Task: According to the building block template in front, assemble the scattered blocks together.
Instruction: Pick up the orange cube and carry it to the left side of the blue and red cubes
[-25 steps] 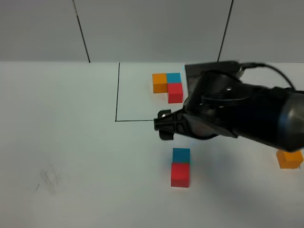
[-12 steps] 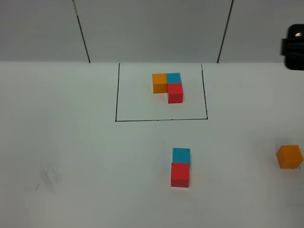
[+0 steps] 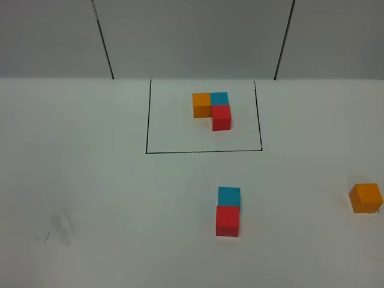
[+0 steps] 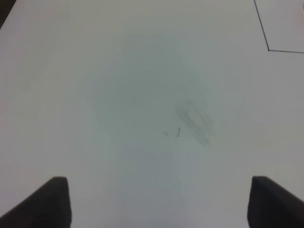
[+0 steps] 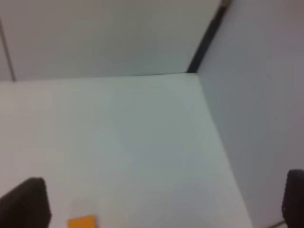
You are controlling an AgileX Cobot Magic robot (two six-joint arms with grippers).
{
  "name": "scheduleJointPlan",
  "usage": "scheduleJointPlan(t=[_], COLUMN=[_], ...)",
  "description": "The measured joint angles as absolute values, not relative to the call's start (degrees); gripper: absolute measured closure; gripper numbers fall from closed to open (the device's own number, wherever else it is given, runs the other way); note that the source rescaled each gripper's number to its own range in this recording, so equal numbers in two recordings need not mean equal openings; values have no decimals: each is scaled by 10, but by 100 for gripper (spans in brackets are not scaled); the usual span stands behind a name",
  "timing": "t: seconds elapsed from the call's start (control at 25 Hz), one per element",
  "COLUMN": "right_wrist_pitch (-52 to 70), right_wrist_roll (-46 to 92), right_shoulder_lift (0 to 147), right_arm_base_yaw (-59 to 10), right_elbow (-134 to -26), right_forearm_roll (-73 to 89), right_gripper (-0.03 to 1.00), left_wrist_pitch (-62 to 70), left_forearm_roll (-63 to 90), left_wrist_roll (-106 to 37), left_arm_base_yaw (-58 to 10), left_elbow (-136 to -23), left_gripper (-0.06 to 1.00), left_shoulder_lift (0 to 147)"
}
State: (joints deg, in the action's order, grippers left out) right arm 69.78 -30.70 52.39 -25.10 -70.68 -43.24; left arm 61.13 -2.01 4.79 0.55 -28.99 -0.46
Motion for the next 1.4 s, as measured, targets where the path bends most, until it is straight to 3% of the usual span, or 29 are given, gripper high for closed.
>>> scheduleJointPlan(t=[0.16, 0.32, 0.56, 0.84, 1.4], right_wrist_pitch=[698, 701, 700, 698, 608], right_wrist_roll=[-221, -147, -128, -76, -40], right_shoulder_lift=[523, 547, 613, 716, 895], right_arm_base_yaw=[-176, -140, -119, -8, -2], right_elbow=[-704, -703, -701, -701, -701], right_forearm_roll=[-394, -310, -262, -143, -68], right_gripper=[-2, 6, 15, 17, 18], left_wrist_pitch=[611, 611, 611, 611, 611], left_forearm_roll=[-20, -20, -20, -20, -20], left_wrist_roll=[48, 48, 48, 48, 48], left_arm_base_yaw=[5, 5, 5, 5, 5], left_elbow=[-290, -290, -290, -290, -290], left_gripper=[28, 28, 28, 28, 28], left_shoulder_lift=[-5, -5, -5, -5, -5])
